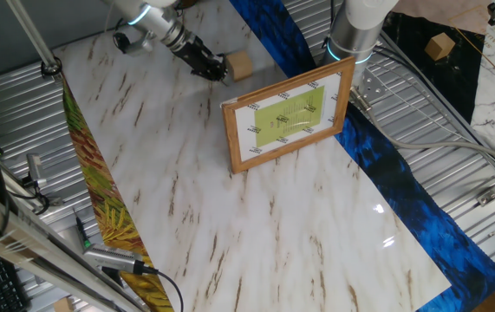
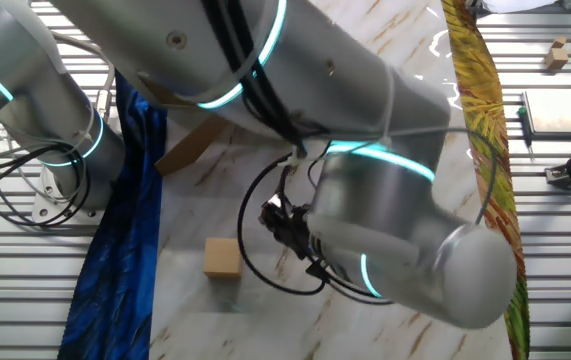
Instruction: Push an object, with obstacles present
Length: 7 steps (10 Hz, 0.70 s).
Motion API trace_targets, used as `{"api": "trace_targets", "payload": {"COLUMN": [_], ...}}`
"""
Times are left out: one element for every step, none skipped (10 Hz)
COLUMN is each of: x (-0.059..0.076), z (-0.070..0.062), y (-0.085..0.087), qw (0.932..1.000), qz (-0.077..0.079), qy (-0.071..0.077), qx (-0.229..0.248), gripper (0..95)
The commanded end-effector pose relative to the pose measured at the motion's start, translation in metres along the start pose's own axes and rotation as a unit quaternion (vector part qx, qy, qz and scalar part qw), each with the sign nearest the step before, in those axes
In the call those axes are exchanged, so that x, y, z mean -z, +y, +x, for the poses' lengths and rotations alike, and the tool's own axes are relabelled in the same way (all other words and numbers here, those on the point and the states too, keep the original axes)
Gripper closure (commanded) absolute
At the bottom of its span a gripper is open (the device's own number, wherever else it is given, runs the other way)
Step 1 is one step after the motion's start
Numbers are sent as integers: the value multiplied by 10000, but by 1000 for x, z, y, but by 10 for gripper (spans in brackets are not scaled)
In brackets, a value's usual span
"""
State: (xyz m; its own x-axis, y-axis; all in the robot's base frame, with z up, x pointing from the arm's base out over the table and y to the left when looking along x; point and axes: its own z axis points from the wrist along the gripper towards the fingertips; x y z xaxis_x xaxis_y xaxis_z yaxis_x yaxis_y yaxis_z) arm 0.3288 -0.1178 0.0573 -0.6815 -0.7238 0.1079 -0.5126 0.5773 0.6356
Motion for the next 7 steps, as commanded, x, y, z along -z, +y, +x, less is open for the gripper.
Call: {"api": "trace_targets", "payload": {"x": [-1,-2,-2,0,2,2,2], "z": [-3,-2,2,24,50,75,101], "y": [0,-1,-4,-14,-23,-30,-35], "qw": [10000,10000,10000,9999,9999,9999,9999], "qz": [-41,-49,-45,-63,-75,-83,-86], "qy": [48,65,68,79,90,105,123], "qx": [3,5,5,18,20,35,61], "gripper": [950,950,950,950,950,950,950]}}
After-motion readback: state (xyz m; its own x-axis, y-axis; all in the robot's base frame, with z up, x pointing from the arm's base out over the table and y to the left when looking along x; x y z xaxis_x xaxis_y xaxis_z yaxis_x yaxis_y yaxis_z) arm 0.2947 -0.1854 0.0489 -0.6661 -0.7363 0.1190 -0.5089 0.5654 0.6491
